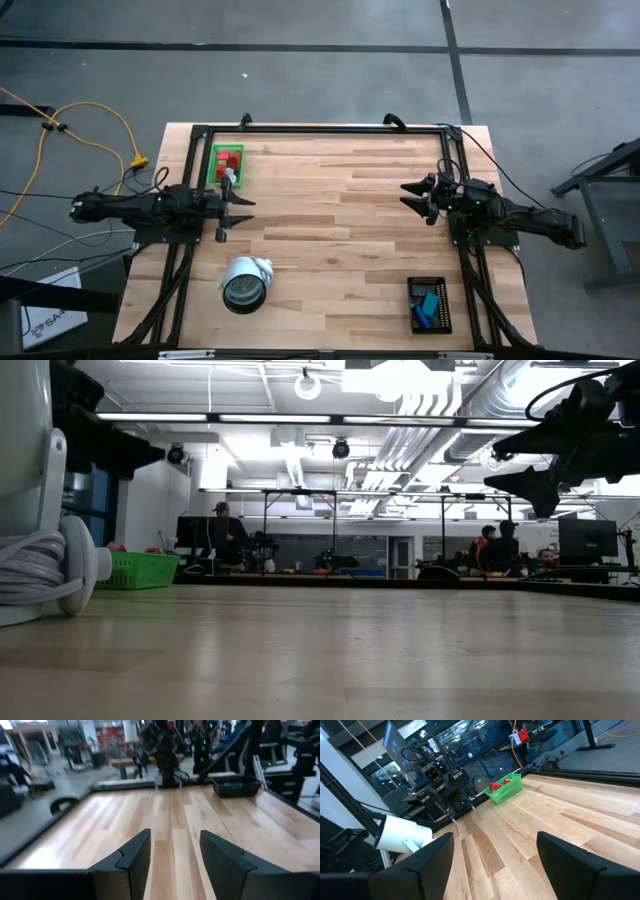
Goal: Pick & Place Office items
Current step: Return to Home Position
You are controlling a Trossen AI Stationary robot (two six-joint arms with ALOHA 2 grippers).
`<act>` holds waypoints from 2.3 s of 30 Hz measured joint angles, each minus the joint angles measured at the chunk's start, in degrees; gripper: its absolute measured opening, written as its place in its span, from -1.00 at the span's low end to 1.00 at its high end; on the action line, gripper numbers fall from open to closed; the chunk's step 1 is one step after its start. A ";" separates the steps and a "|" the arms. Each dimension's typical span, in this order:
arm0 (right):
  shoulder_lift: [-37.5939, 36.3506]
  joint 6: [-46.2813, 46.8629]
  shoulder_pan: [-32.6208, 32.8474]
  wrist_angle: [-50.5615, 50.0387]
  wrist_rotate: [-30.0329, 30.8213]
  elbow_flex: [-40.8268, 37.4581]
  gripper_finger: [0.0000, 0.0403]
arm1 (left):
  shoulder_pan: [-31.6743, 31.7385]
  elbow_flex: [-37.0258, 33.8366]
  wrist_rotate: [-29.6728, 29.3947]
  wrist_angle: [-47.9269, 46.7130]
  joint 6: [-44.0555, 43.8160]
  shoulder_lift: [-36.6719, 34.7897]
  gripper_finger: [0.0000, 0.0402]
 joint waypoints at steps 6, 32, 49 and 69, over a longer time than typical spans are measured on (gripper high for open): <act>0.00 0.00 0.00 0.01 0.00 -0.02 0.35 | 0.08 -1.29 3.17 2.80 -4.11 2.43 -0.18; 0.00 0.00 0.01 0.03 0.13 0.00 0.35 | 0.06 -1.37 4.05 1.91 -2.94 2.84 -0.18; 0.00 0.00 0.01 0.02 0.20 0.00 0.35 | 0.06 -1.38 4.05 2.09 -2.97 2.86 -0.18; 0.00 0.00 0.01 0.01 0.21 -0.02 0.35 | 0.04 -1.38 4.05 2.09 -2.97 2.86 -0.18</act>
